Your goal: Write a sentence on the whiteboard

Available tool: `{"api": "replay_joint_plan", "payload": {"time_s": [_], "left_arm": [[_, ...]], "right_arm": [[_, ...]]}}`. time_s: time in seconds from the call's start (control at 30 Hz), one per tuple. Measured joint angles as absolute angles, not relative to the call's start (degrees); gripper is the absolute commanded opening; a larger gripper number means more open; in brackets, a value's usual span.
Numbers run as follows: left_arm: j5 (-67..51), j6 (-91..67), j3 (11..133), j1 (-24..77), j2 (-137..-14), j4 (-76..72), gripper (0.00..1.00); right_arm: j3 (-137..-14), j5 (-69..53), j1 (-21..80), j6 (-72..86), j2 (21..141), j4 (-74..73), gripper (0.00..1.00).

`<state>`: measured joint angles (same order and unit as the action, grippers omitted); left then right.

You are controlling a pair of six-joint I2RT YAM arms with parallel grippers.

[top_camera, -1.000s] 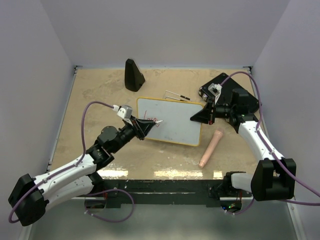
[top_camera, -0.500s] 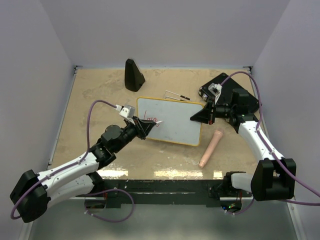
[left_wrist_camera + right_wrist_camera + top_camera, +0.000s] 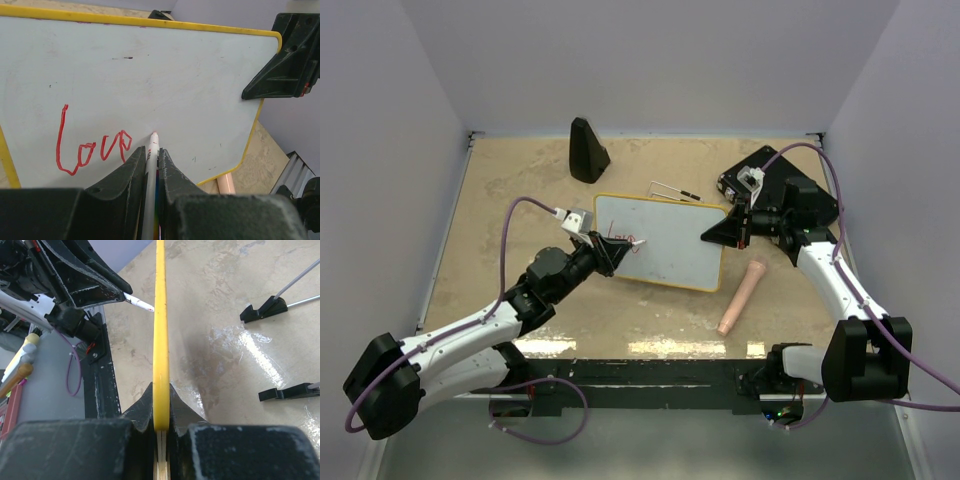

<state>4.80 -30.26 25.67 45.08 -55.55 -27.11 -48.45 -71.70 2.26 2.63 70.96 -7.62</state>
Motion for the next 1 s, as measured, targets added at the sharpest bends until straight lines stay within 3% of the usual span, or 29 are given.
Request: {"api": "replay_joint_plan", "payload": {"time_s": [1.0], "left_arm": [[3.4,-30.44,24.21,45.08,-55.61,-27.07,0.0]], "right_arm": [[-48.27,-71.66,2.17,2.63,70.96,-7.53,0.0]]}}
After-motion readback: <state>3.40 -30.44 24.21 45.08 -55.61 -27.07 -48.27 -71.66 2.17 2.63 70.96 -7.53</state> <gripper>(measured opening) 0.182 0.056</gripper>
